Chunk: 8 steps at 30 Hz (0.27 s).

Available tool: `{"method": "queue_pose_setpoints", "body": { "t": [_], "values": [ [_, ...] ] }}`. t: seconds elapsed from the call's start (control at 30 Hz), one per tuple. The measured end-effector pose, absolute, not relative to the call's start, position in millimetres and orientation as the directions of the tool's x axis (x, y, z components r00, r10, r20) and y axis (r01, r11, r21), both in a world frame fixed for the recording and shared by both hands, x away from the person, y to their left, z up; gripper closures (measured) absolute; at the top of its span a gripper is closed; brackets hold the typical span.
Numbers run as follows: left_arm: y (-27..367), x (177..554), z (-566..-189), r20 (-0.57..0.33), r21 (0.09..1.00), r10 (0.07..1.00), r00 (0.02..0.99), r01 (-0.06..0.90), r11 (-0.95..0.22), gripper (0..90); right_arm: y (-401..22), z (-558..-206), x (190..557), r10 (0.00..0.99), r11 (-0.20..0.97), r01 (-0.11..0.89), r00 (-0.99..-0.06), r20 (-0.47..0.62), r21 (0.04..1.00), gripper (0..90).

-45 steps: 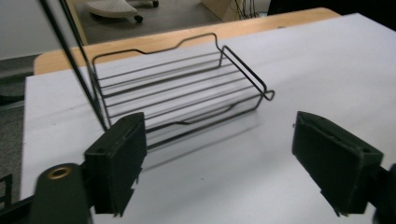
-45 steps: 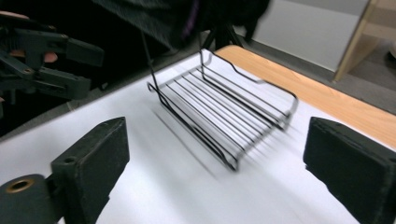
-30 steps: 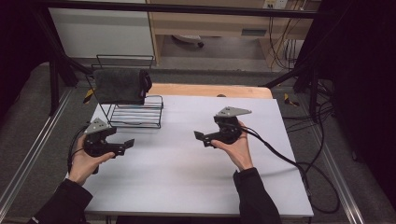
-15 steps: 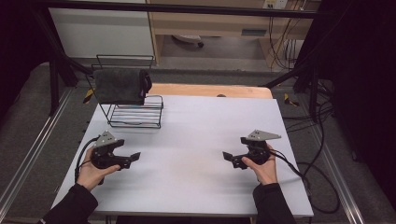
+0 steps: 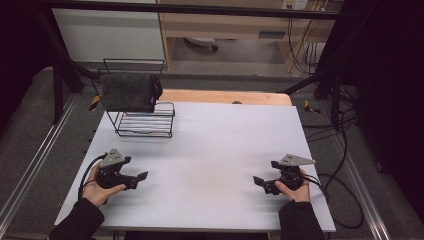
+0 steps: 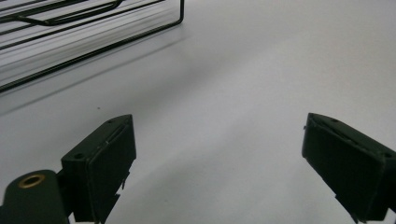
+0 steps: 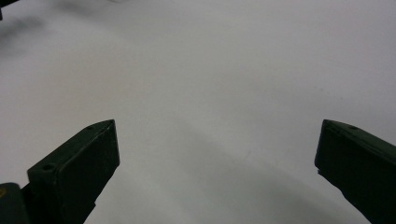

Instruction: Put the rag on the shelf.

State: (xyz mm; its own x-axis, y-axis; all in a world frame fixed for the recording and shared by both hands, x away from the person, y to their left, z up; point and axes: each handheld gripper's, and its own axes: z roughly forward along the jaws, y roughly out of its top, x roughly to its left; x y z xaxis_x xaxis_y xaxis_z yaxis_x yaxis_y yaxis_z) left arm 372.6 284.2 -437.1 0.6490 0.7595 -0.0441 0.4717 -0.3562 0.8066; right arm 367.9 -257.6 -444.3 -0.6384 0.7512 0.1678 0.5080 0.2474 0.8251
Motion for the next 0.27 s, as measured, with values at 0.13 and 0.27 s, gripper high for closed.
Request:
{"method": "queue_pose_setpoints", "body": {
  "t": [0.13, 0.27],
  "values": [
    [284.5, 371.3, -439.9, -0.040, 0.803, 0.757, 0.652, 0.472, -0.364, 10.1, -262.4, -448.2, 364.4, 0.758, 0.245, 0.513, -0.631, 0.168, 0.822, 0.7],
    [283.8, 370.8, -441.8, -0.029, 0.798, 0.752, 0.659, 0.468, -0.380, 10.1, -261.8, -448.7, 362.6, 0.755, 0.253, 0.516, -0.634, 0.167, 0.818, 0.8]
  ]
}}
